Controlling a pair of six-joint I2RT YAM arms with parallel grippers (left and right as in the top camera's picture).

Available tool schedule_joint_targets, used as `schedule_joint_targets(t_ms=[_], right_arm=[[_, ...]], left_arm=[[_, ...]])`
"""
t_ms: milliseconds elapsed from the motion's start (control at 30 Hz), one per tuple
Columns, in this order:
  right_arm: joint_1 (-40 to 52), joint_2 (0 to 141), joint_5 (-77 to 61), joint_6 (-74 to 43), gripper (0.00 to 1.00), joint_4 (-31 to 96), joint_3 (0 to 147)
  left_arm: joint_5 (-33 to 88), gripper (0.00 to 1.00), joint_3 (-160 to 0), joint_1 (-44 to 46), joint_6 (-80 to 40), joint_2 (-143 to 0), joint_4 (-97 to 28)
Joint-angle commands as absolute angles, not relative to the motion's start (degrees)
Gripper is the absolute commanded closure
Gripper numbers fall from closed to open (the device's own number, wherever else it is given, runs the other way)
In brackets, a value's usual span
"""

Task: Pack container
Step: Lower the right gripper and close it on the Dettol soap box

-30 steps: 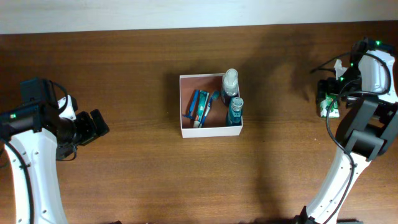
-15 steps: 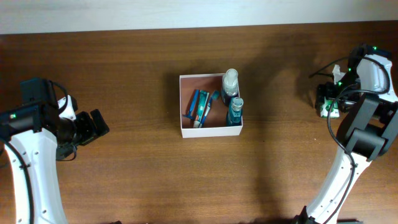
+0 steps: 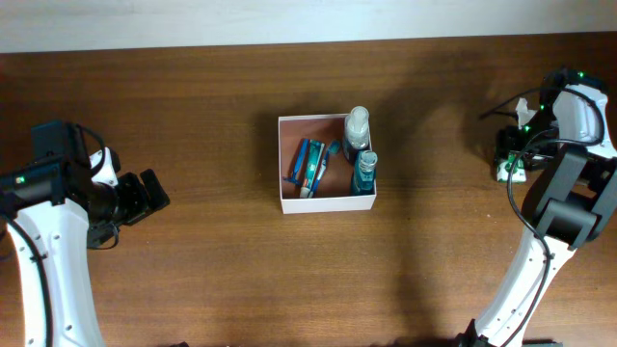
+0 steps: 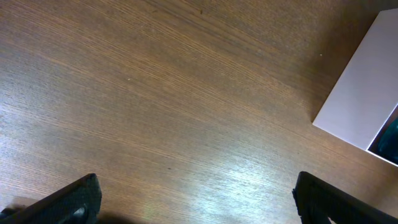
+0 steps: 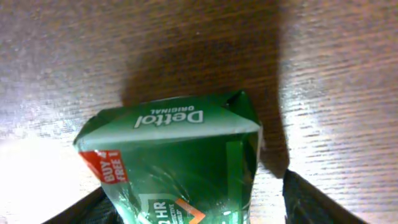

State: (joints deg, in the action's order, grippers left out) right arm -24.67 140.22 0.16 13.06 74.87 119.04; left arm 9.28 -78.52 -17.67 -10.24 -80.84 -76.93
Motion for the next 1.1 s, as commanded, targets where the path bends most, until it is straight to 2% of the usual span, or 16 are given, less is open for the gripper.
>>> schedule_joint_targets(t_ms=[0,200,300,533,767,900,1067], right_arm=[[-24.7,141.2,0.7,12.6,0.33,74.7,118.5],[-24.7,141.2,0.5,12.6,0.33,74.8,118.4],[-24.7,141.2,0.2,11.7,0.38,74.5,117.9],[-24.7,141.2,0.1,11.7,0.41,73.4,115.7],[-24.7,141.2,0.1,11.5,0.51,73.2,115.6],[-24.7,141.1,0.1,11.0,0.61,73.6,116.0],[-24.7,141.1,0.0,9.2,0.67,75.7,118.9]], left_arm=[[9.8,0.01,-78.6,-18.0,-9.7,-80.1,-76.9],[9.8,0.01,-78.6,-18.0,-9.7,-80.1,-76.9],[9.8,0.01,-78.6,-18.0,-9.7,-80.1,-76.9],[9.8,0.01,-78.6,-18.0,-9.7,-80.1,-76.9],[9.8,0.01,-78.6,-18.0,-9.7,-80.1,-76.9],[9.8,0.00,-78.6,-18.0,-9.7,-80.1,-76.9],[9.8,0.01,-78.6,-18.0,-9.7,-80.1,-76.9]])
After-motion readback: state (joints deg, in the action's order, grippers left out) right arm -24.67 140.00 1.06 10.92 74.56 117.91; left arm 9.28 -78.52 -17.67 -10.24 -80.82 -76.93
